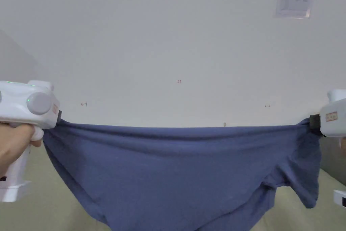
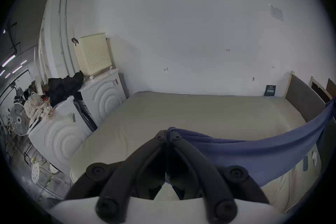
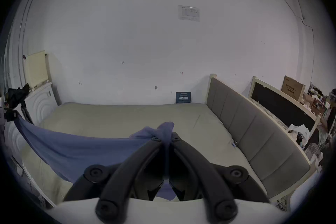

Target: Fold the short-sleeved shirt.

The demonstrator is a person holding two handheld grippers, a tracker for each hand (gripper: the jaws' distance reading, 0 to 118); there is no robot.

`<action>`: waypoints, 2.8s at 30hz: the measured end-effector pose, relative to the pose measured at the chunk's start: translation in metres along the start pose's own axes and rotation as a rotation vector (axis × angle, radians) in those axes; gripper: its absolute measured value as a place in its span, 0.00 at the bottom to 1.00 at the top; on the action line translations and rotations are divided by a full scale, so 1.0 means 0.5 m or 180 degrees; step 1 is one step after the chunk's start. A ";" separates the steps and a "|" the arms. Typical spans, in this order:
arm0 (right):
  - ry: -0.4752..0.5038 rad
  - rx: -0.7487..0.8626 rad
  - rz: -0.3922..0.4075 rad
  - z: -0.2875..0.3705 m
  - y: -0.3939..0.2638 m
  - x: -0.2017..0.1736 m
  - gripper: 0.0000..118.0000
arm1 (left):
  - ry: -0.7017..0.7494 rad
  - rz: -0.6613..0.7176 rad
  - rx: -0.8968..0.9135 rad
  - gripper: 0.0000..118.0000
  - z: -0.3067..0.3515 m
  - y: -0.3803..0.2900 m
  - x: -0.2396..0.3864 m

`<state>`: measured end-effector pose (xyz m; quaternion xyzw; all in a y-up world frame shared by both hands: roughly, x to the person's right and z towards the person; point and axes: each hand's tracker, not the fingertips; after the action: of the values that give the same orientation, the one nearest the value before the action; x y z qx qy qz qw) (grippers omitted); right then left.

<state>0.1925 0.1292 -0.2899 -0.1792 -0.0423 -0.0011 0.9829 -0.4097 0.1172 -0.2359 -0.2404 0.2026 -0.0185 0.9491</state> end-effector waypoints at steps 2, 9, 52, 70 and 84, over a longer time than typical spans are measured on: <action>-0.0020 0.0019 0.0000 -0.034 0.023 -0.007 0.01 | 0.0032 0.0021 0.0042 0.01 -0.026 0.028 0.012; -0.0178 0.0062 0.0117 -0.146 0.080 -0.051 0.01 | 0.0166 -0.0015 0.0143 0.01 -0.124 0.088 0.068; 0.0103 -0.1185 -0.0069 0.149 -0.757 0.114 0.01 | -0.0530 -0.0023 -0.1201 0.01 0.035 -0.724 -0.042; 0.0040 -0.0829 -0.0030 0.188 -0.752 0.045 0.00 | -0.0468 0.0241 -0.0864 0.00 0.100 -0.712 -0.095; 0.0421 -0.1058 0.0087 0.202 -0.769 -0.036 0.00 | -0.0784 0.0098 -0.1477 0.97 -0.010 -0.771 -0.091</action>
<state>0.1597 -0.1955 -0.0620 -0.3393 0.0256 -0.0065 0.9403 -0.4296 -0.2199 -0.0439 -0.4490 0.0880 0.0723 0.8863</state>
